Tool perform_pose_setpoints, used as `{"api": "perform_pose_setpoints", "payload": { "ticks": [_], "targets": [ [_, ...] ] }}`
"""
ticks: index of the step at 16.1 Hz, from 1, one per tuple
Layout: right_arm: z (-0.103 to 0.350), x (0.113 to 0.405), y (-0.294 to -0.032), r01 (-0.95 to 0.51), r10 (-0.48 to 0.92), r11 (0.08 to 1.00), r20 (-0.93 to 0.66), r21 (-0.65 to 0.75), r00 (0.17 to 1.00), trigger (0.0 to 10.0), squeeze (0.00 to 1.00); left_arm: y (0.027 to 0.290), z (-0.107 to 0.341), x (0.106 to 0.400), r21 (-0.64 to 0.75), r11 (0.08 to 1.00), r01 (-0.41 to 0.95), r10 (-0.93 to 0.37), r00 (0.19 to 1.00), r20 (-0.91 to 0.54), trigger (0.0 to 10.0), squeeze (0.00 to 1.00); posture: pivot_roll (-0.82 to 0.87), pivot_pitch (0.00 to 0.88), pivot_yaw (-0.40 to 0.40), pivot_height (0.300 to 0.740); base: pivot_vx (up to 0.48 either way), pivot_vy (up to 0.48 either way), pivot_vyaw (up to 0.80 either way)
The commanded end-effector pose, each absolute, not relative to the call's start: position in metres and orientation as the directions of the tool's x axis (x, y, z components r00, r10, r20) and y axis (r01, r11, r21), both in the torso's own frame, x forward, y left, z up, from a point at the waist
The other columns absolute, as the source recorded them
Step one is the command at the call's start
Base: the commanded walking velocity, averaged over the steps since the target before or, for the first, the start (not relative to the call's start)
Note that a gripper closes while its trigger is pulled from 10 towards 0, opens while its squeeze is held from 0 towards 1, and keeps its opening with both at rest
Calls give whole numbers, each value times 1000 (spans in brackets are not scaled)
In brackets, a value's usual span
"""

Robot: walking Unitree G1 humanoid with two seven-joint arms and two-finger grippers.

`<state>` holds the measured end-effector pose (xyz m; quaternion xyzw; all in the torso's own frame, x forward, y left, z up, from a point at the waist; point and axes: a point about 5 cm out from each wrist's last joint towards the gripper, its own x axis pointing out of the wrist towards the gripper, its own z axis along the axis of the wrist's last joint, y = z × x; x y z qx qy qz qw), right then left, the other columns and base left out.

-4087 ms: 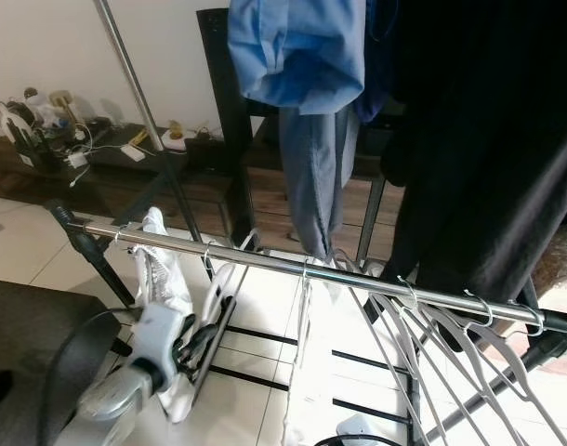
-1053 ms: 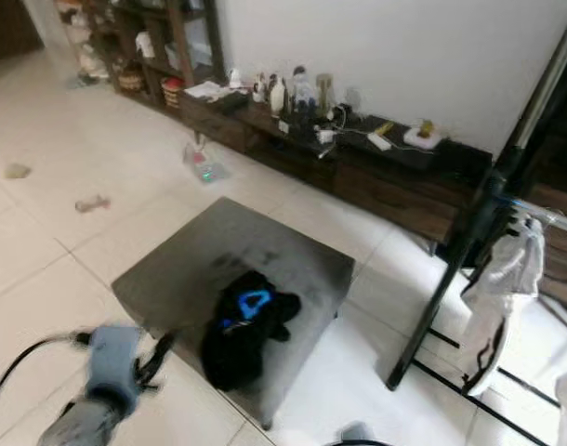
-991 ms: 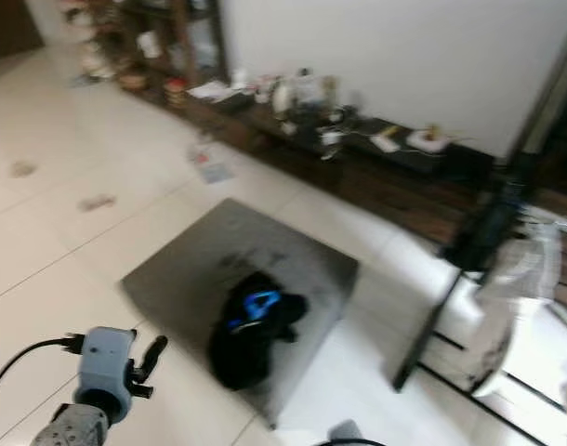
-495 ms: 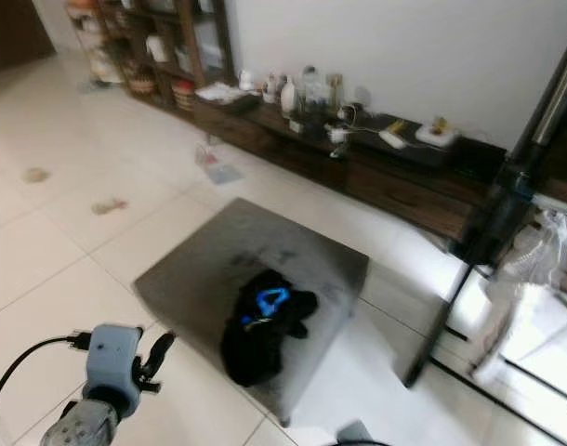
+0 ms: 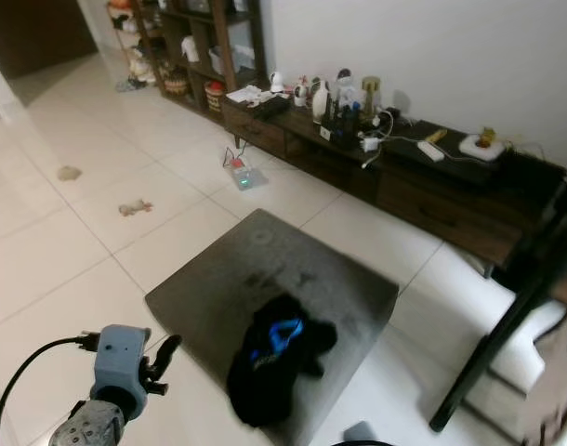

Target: Hang hanger

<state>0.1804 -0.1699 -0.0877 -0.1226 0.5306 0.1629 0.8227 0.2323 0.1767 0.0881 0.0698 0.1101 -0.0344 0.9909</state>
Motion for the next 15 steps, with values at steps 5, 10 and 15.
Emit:
{"api": "perform_pose_setpoints", "payload": {
  "ticks": [5, 10, 15],
  "targets": [
    [-87, 183, -158, -418, 173, 909, -906, -5, 387, 10000, 0, 177, 71, 237, 76, 979, 188, -149, 923, -355, 10000, 0, 27, 106, 19, 740, 241, 0, 0],
    [-87, 183, -158, -417, 175, 909, -905, -3, 388, 10000, 0, 176, 44, 256, 116, 931, 347, -238, 815, -528, 10000, 0, 18, 129, 7, 740, 0, 0, 0],
    [-87, 183, -160, -398, 165, 917, -898, -12, 407, 10000, 0, 150, 37, 274, -87, 925, 369, -362, 789, -496, 10000, 0, 5, 157, 1, 740, 0, 0, 0]
  ]
}}
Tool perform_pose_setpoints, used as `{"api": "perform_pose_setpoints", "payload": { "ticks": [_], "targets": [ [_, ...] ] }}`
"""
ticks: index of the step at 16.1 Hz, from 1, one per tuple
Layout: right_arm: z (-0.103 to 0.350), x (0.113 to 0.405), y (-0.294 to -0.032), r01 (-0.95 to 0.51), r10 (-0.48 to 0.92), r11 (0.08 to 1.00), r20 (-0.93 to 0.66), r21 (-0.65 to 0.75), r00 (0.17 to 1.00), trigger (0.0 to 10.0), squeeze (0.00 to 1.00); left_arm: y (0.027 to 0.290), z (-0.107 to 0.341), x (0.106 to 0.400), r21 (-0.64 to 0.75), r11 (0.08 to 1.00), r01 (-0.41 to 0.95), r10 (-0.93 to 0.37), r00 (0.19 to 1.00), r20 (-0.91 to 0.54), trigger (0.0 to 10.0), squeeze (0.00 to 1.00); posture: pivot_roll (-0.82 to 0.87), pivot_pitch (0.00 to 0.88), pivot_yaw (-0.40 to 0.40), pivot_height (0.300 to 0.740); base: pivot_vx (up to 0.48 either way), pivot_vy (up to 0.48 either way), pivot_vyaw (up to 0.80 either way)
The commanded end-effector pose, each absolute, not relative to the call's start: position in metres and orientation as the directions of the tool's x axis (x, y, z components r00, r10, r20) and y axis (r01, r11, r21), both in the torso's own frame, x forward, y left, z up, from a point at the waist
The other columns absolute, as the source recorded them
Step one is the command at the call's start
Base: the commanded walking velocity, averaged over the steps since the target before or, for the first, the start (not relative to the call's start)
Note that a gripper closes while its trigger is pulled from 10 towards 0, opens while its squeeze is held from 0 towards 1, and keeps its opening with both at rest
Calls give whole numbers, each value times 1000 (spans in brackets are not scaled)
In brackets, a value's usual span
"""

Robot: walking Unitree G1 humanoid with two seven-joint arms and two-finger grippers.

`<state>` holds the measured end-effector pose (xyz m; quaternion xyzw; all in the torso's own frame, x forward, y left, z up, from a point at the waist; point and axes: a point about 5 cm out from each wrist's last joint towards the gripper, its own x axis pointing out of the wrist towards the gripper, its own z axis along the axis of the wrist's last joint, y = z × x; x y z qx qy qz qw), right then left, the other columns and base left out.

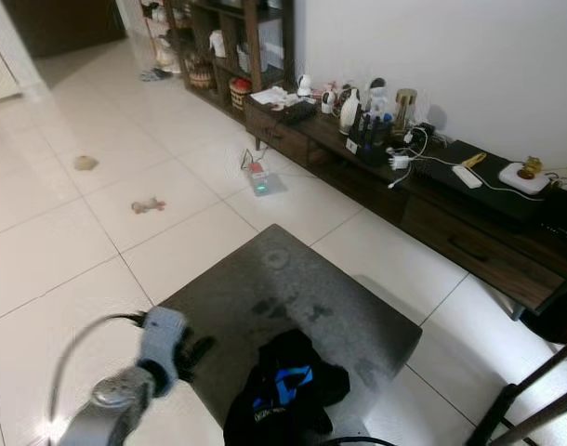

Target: Hang hanger

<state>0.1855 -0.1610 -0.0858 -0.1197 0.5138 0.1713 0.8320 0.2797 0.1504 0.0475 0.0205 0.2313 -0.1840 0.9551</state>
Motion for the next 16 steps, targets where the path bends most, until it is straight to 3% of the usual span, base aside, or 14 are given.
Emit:
{"api": "perform_pose_setpoints", "payload": {
  "ticks": [1, 3, 5, 7, 12, 16],
  "targets": [
    [-87, 182, -160, -397, 164, 918, -898, -13, 408, 10000, 0, 147, 32, 273, -117, 913, 392, -392, 757, -522, 10000, 0, 0, 158, 3, 740, 0, 0, 0],
    [-87, 183, -161, -341, 145, 940, -887, -16, 439, 10000, 0, 149, 40, 284, -56, 932, 359, -347, 834, -430, 10000, 0, -3, 157, 2, 740, 0, 0, 0],
    [-86, 184, -161, -256, 133, 967, -862, 4, 488, 10000, 0, 156, 53, 293, 55, 969, 241, -216, 934, -285, 10000, 0, 1, 155, 0, 740, 0, 0, 0],
    [-85, 185, -161, -147, 129, 988, -831, 58, 540, 10000, 0, 161, 76, 291, 35, 993, 117, -113, 989, -90, 10000, 0, 4, 150, -4, 740, 0, 0, 0],
    [-85, 186, -166, -47, 52, 998, -820, 30, 570, 10000, 0, 162, 86, 274, 105, 990, 98, -102, 994, 34, 10000, 0, 11, 133, 2, 740, 0, 0, 0],
    [-84, 185, -167, 131, -28, 989, -786, 67, 618, 10000, 0, 159, 86, 267, 128, 984, 124, -129, 991, 39, 10000, 0, 10, 120, 6, 696, 0, 0, 0]
  ]
}}
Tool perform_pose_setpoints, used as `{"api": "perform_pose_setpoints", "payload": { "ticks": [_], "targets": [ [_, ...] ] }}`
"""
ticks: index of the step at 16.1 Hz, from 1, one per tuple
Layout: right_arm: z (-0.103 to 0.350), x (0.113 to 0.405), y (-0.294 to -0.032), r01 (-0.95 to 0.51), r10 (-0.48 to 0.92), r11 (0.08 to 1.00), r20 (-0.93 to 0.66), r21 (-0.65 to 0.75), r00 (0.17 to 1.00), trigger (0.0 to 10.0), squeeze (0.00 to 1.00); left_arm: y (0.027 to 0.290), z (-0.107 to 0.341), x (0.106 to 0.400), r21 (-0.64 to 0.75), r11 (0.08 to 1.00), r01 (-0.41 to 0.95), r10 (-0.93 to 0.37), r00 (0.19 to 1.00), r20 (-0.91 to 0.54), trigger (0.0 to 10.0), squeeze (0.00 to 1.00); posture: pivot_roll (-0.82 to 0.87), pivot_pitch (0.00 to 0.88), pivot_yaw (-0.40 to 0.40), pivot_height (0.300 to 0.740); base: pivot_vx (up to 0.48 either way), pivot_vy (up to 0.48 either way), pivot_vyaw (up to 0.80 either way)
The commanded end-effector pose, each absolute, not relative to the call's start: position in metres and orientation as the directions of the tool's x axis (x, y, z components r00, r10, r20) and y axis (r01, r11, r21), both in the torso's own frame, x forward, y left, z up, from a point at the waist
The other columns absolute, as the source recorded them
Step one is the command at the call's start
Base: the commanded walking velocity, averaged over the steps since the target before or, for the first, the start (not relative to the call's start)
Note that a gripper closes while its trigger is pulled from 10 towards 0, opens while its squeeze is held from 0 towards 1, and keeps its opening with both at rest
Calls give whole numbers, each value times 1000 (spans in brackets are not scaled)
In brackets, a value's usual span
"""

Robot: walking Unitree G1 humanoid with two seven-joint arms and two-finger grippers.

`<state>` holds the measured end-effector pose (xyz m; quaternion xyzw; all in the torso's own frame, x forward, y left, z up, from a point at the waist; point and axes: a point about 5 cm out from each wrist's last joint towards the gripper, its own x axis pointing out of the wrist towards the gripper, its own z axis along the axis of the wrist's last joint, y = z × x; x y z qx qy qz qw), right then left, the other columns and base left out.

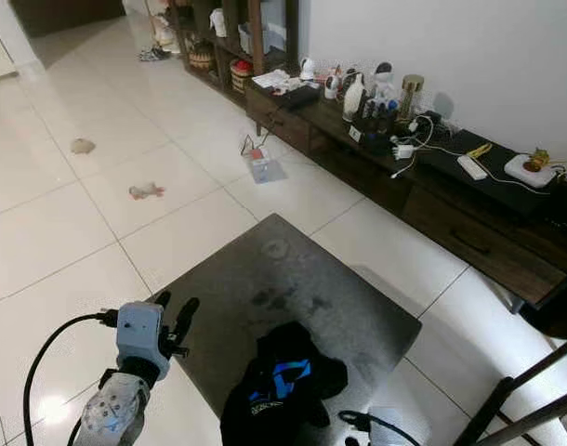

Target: Hang hanger

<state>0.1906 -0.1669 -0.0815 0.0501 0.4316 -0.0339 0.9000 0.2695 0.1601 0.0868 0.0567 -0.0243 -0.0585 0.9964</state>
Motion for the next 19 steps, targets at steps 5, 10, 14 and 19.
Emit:
{"api": "perform_pose_setpoints", "payload": {
  "ticks": [5, 10, 14, 19],
  "targets": [
    [-78, 191, -166, 192, -44, 973, -707, 131, 706, 10000, 0, 152, 84, 262, 138, 976, 166, -170, 985, 19, 10000, 0, 19, 108, 16, 696, 0, 0, 0],
    [6, 282, -195, 61, -15, 983, -251, 176, 968, 10000, 0, 162, 81, 251, 140, 979, 149, -149, 989, -7, 10000, 0, 2, 94, 11, 696, 0, 0, 0],
    [20, 288, -190, 3, 19, 990, -157, 140, 987, 10000, 0, 168, 82, 247, 137, 984, 113, -114, 993, -3, 10000, 0, 3, 84, 9, 696, 0, 0, 0],
    [27, 288, -181, -22, 36, 991, -109, 133, 993, 10000, 0, 166, 81, 247, 140, 984, 114, -114, 993, -7, 10000, 0, 2, 70, 3, 666, 0, 0, 0]
  ]
}}
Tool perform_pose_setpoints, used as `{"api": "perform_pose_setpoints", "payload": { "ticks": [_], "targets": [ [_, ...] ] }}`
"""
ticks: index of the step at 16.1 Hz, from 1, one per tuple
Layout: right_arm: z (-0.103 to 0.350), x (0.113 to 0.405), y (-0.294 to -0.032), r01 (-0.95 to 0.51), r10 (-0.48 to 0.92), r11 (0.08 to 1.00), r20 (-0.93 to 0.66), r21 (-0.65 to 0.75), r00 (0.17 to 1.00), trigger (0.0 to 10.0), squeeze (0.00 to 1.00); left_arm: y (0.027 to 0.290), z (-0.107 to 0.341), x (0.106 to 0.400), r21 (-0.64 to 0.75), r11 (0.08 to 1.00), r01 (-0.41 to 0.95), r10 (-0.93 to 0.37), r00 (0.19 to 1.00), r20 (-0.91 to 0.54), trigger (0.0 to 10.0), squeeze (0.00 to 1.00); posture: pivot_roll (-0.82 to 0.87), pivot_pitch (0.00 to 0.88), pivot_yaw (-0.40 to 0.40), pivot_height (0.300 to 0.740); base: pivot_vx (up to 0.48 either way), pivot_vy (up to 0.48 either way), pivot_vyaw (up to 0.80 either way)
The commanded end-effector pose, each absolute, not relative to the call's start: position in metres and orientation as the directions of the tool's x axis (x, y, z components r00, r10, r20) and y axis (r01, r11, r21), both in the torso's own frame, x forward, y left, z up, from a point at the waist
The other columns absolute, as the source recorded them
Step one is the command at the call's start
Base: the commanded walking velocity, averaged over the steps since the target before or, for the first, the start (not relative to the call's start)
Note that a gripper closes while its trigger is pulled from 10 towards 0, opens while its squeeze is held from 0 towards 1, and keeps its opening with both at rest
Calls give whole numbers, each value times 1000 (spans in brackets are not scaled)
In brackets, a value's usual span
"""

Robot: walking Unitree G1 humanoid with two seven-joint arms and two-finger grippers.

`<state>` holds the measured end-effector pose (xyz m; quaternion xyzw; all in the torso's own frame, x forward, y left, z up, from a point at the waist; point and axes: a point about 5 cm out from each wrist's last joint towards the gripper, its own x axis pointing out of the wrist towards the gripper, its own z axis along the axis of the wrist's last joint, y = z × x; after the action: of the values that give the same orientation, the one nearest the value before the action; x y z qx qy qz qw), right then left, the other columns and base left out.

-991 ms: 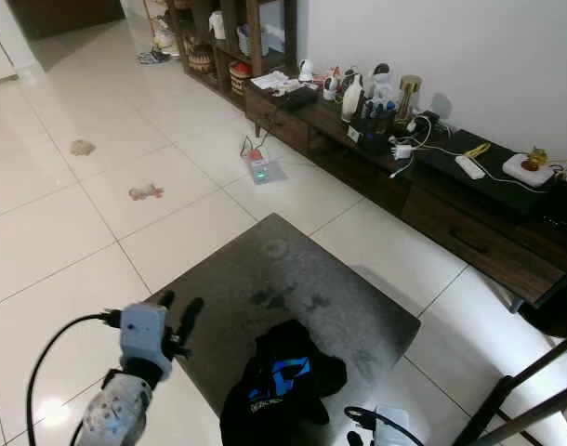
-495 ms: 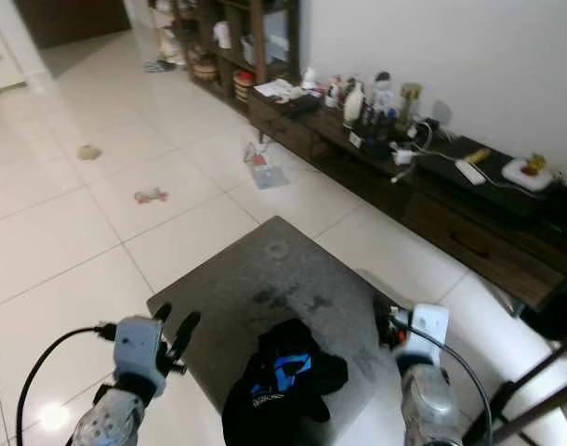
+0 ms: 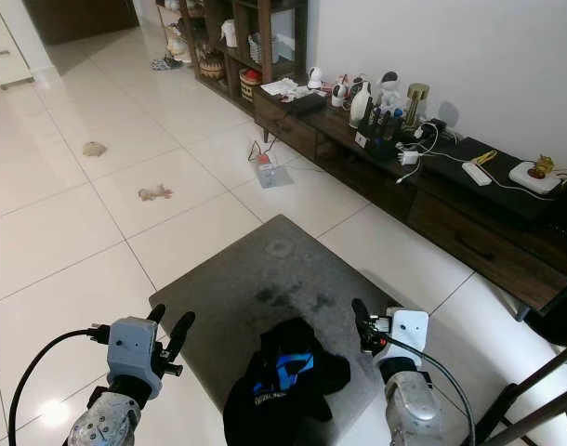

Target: Hang hanger

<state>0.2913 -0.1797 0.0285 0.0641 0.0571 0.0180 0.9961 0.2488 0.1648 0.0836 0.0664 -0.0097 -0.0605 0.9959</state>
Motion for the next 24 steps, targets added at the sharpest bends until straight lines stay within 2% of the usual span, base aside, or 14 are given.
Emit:
{"api": "perform_pose_setpoints", "payload": {
  "ticks": [1, 3, 5, 14, 16, 18, 24],
  "targets": [
    [27, 288, -180, -23, 38, 991, -114, 129, 993, 10000, 0, 166, 81, 246, 138, 984, 114, -114, 993, -7, 10000, 0, 2, 69, 2, 666, 0, 0, 0],
    [28, 290, -177, -32, 48, 993, -138, 112, 989, 10000, 0, 166, 81, 246, 136, 984, 116, -116, 993, -12, 10000, 0, 1, 65, 2, 666, 0, 0, 0],
    [31, 292, -175, -37, 51, 992, -112, 123, 992, 10000, 0, 166, 81, 247, 133, 984, 118, -117, 993, -13, 10000, 0, 0, 59, 2, 641, 0, 0, 0],
    [31, 293, -169, -54, 70, 991, -132, 119, 989, 10000, 0, 165, 81, 252, 129, 984, 121, -118, 993, -31, 10000, 0, 7, 90, 6, 641, 0, 0, 0],
    [28, 294, -165, -67, 83, 993, -179, 97, 980, 10000, 0, 166, 80, 252, 126, 985, 117, -113, 993, -41, 10000, 0, 11, 92, 5, 641, 0, 0, 0],
    [31, 295, -162, -85, 100, 991, -147, 104, 984, 10000, 0, 166, 80, 253, 122, 985, 119, -114, 992, -47, 10000, 0, 14, 98, 4, 622, 0, 0, 0],
    [30, 295, -158, -106, 120, 990, -162, 97, 979, 10000, 0, 167, 79, 253, 112, 987, 117, -109, 992, -70, 10000, 0, 14, 104, 4, 622, 0, 0, 0]
  ]
}}
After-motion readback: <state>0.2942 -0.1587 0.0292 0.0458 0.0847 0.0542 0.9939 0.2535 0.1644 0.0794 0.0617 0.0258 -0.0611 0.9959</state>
